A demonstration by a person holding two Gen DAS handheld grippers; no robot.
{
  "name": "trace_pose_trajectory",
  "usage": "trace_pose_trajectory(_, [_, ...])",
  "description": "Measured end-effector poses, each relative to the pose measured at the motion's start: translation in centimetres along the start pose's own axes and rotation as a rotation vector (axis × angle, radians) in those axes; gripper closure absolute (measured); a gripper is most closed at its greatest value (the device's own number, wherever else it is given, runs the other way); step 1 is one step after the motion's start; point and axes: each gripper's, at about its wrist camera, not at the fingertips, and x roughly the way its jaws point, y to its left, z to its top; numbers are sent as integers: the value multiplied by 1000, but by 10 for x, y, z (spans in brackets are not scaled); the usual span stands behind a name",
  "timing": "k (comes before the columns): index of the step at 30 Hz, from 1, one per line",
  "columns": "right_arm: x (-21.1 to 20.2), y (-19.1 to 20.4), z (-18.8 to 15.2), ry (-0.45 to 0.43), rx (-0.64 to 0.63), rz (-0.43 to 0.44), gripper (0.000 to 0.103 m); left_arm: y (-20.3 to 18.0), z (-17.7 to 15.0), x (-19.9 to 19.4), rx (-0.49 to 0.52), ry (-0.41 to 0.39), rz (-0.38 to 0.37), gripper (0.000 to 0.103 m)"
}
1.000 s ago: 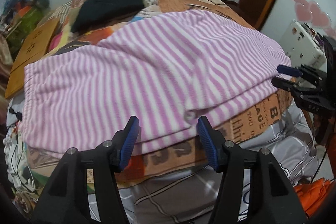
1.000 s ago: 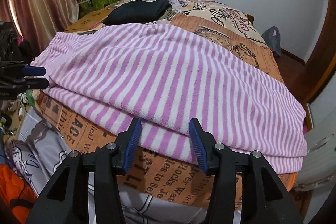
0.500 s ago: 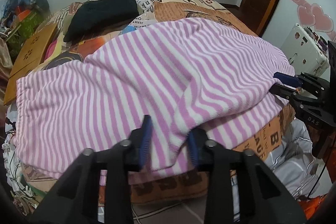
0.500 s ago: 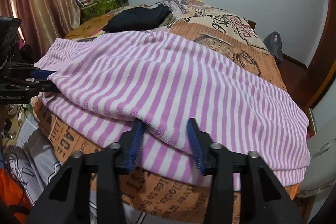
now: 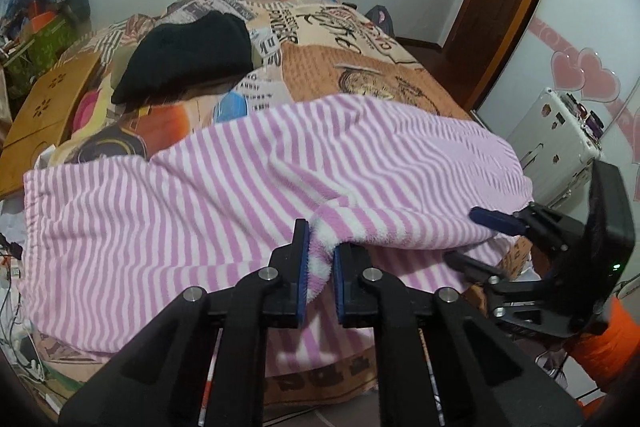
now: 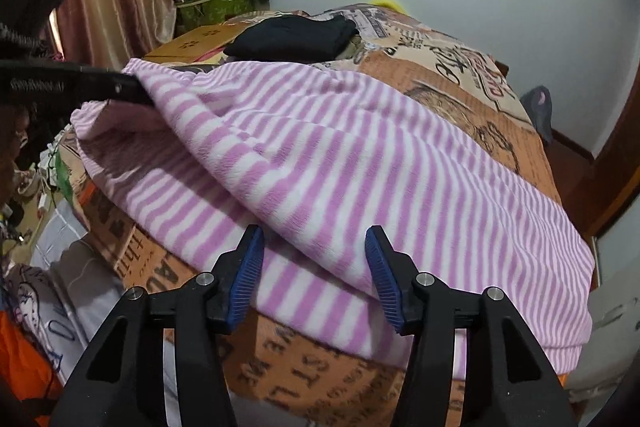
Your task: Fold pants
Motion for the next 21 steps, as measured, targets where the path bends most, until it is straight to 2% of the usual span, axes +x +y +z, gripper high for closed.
trace_pose_trajectory(6, [4,-14,5,-16,59,-25,54,-2,0,-9,8,-16,-8,94])
trace_pose_trajectory(9, [0,-25,1,-25,74,-70,69,-1,-4,-13,10,-17,-17,94])
trace_pose_trajectory(11, [-1,-33,-3,-17,86,-87,87,-2,-7,-13,12,-11,-24,94])
trace_pose_trajectory(14, [-6,-41,-10,-23,102,-104,94,-4,-12,-10,22,4,-20,94])
trace_pose_trajectory(21, [-34,-43,-17,-77,105,-118,97,-15,-26,-11,64,30,-12,95])
